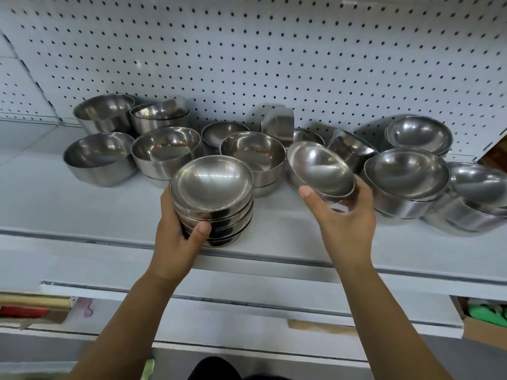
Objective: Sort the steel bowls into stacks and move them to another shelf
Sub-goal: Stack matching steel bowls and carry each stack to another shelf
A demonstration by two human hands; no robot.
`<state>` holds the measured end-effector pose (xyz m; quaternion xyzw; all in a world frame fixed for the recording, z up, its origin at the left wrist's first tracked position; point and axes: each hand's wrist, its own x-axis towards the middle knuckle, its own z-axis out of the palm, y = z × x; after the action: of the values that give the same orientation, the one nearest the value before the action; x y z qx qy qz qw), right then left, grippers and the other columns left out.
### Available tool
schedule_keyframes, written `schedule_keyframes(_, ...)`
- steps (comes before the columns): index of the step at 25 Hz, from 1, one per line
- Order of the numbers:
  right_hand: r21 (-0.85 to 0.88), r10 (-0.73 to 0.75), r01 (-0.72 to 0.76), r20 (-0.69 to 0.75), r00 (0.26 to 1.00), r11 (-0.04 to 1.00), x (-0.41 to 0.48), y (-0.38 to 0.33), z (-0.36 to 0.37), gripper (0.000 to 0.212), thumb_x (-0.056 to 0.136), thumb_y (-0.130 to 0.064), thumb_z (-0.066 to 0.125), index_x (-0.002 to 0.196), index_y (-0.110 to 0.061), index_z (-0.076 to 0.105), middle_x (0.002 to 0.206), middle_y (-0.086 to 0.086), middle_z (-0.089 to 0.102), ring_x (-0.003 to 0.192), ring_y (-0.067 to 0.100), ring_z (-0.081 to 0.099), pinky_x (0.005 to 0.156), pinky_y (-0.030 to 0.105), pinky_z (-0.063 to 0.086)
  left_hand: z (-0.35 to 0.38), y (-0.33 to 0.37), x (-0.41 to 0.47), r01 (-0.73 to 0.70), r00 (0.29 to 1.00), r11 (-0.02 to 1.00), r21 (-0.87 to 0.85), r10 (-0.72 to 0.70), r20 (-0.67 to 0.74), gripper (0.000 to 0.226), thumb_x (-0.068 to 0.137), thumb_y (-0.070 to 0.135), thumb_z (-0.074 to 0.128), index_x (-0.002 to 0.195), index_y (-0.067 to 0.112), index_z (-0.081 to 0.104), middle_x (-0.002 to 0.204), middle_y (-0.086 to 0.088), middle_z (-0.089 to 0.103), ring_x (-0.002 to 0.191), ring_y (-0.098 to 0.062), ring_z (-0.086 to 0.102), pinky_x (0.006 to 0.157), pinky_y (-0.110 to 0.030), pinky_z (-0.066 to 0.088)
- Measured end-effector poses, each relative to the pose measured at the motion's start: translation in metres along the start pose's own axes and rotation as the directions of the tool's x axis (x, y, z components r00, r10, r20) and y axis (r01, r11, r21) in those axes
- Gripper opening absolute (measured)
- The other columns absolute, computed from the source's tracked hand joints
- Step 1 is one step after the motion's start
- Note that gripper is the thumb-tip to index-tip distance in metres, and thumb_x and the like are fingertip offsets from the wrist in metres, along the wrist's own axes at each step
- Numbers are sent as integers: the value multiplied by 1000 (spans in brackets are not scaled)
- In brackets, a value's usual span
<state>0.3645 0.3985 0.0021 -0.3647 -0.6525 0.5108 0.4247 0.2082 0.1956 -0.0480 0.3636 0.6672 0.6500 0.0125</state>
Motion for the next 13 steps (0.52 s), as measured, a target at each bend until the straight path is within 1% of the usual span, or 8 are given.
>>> schedule_keyframes(2, 57, -43, 37, 100, 994, 998, 0, -13, 2, 100, 54, -61, 91, 140, -32, 50, 129, -18, 62, 113, -5, 62, 98, 24, 54, -1, -1, 0, -2, 1000, 1000, -8, 3, 12, 102, 83, 84, 52, 154, 17, 27, 142, 24, 52, 133, -7, 53, 105, -21, 45)
schedule_keyframes(3, 76, -71, 59, 166, 984, 995, 0, -20, 5, 97, 54, -61, 92, 138, -37, 50, 133, -19, 61, 118, -3, 61, 101, 23, 52, -1, -3, 0, -9, 1000, 1000, -6, 9, 11, 102, 84, 83, 52, 155, 13, 28, 143, 21, 52, 134, -10, 53, 106, -23, 45)
schedule_keyframes(5, 86, -133, 111, 319, 938, 990, 0, -33, 12, 90, 55, -59, 92, 134, -46, 49, 136, -21, 60, 125, -1, 58, 105, 23, 48, -2, -4, 0, -20, 1000, 1000, -13, 20, 1, 100, 88, 79, 51, 155, 8, 28, 146, 8, 52, 135, -16, 52, 109, -31, 45)
schedule_keyframes(7, 83, -181, 161, 434, 883, 983, 0, -43, 23, 88, 55, -62, 92, 131, -50, 50, 134, -24, 60, 127, -1, 56, 108, 25, 45, -3, -4, 0, -16, 1000, 1000, -22, 16, -8, 98, 90, 77, 49, 154, 5, 31, 146, -3, 52, 136, -21, 52, 111, -37, 44)
schedule_keyframes(9, 69, -190, 180, 500, 845, 981, -2, -52, 35, 90, 53, -67, 90, 131, -51, 50, 134, -26, 58, 127, -4, 54, 108, 24, 45, -3, -2, 1, -8, 1000, 1000, -27, 8, -19, 96, 92, 77, 46, 153, 3, 33, 145, -5, 54, 136, -22, 52, 112, -38, 43)
schedule_keyframes(11, 52, -207, 216, 567, 797, 975, -3, -57, 46, 94, 52, -67, 89, 134, -47, 50, 136, -23, 56, 126, -5, 54, 104, 20, 45, -4, -1, 1, -6, 1000, 999, -34, 5, -26, 93, 94, 76, 43, 153, 4, 34, 146, -3, 55, 137, -24, 51, 113, -36, 42)
schedule_keyframes(13, 19, -215, 262, 628, 748, 965, -3, -58, 55, 95, 50, -68, 89, 135, -47, 50, 140, -16, 55, 125, -5, 54, 105, 22, 45, -6, -2, 2, 1, 1000, 999, -49, -2, -25, 89, 96, 74, 40, 155, 7, 35, 147, -3, 54, 139, -26, 50, 114, -38, 42)
